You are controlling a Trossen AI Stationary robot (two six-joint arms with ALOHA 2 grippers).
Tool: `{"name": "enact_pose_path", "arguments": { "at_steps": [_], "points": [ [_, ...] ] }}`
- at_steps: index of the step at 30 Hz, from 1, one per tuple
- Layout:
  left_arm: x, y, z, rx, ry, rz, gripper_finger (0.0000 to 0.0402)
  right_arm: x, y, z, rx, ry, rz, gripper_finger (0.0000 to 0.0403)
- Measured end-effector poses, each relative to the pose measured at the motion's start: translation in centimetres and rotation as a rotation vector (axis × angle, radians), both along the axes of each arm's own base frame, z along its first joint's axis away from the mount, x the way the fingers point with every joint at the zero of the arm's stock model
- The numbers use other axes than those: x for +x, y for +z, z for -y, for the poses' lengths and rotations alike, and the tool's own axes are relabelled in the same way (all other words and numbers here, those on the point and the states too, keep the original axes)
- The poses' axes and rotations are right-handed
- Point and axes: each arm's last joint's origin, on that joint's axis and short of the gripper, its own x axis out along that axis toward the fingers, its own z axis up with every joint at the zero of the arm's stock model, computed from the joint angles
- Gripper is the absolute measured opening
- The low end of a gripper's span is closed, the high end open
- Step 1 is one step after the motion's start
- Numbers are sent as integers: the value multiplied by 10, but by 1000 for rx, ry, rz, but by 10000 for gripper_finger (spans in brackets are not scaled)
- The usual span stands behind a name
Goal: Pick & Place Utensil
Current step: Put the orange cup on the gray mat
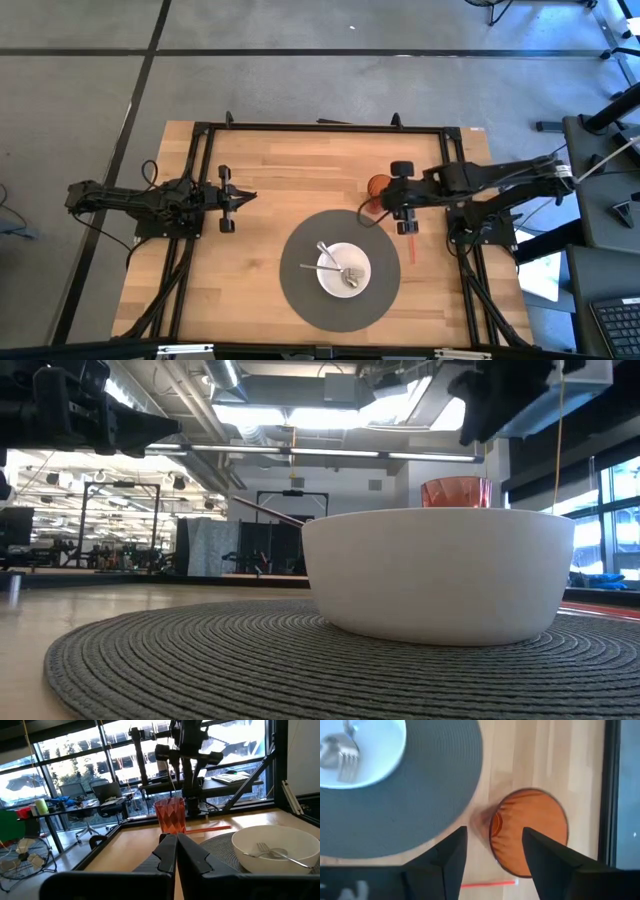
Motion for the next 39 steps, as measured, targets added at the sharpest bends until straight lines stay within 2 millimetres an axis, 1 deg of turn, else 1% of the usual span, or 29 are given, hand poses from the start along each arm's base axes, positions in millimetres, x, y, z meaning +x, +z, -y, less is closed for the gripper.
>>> {"name": "enact_pose_path", "arguments": {
  "at_steps": [4,10,14,22,24,26,28,31,32,36,39],
  "points": [
    [0,0,0,0,0,0,4,2,-13,4,-10,-7,-50,183],
    [0,0,0,0,0,0,6,5,-30,13,-14,-32,-56,180],
    [0,0,0,0,0,0,8,5,-41,16,14,-22,-68,180],
    [0,0,0,0,0,0,3,3,-55,24,16,-53,-100,174],
    [0,0,0,0,0,0,2,3,-57,26,16,-61,-104,159],
    [0,0,0,0,0,0,2,2,-58,28,16,-68,-109,132],
    [0,0,0,0,0,0,3,2,-58,29,16,-74,-104,95],
    [0,0,0,0,0,0,6,3,-58,30,12,-59,-104,25],
    [0,0,0,0,0,-1,6,3,-58,30,1,-45,-112,15],
    [0,0,0,0,0,-1,3,5,-55,30,-6,-26,-92,18],
    [0,0,0,0,0,-1,2,8,-45,28,-6,-3,-58,10]
  ]
}}
